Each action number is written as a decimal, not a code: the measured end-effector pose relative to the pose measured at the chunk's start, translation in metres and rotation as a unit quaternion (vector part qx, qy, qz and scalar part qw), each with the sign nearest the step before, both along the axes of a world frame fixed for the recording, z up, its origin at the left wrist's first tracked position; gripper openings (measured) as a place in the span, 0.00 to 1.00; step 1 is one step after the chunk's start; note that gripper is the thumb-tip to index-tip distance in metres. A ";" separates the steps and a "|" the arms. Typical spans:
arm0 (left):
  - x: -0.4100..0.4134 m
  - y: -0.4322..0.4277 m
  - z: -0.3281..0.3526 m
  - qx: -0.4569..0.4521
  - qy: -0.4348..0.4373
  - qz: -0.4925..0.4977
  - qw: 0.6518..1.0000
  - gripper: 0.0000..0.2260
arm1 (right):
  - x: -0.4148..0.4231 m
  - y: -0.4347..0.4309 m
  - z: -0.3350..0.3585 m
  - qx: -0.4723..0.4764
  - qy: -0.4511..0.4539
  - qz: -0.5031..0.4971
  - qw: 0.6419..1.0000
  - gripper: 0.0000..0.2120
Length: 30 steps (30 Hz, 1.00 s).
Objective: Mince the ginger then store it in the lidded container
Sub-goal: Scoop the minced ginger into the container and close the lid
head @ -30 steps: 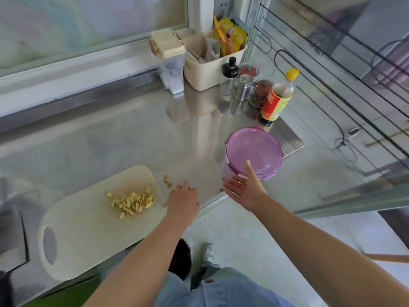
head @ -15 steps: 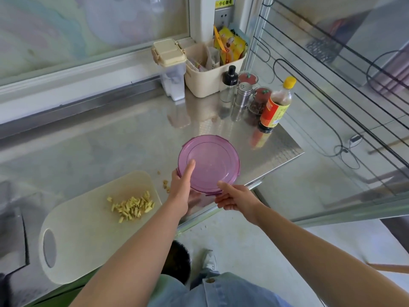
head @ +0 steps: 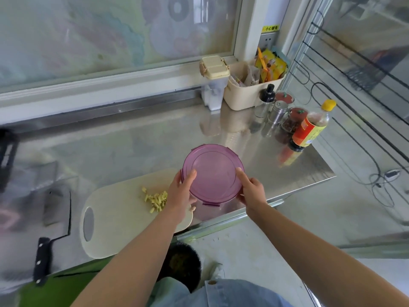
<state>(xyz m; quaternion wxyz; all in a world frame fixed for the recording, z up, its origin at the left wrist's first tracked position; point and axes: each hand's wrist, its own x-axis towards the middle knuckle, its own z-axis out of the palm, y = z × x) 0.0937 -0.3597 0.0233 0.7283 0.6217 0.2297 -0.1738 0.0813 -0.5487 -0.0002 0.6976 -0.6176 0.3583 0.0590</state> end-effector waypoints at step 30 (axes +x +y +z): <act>-0.025 0.186 0.022 -0.038 0.028 -0.118 0.992 0.25 | 0.022 0.165 0.033 -0.194 -0.053 0.123 0.972 0.25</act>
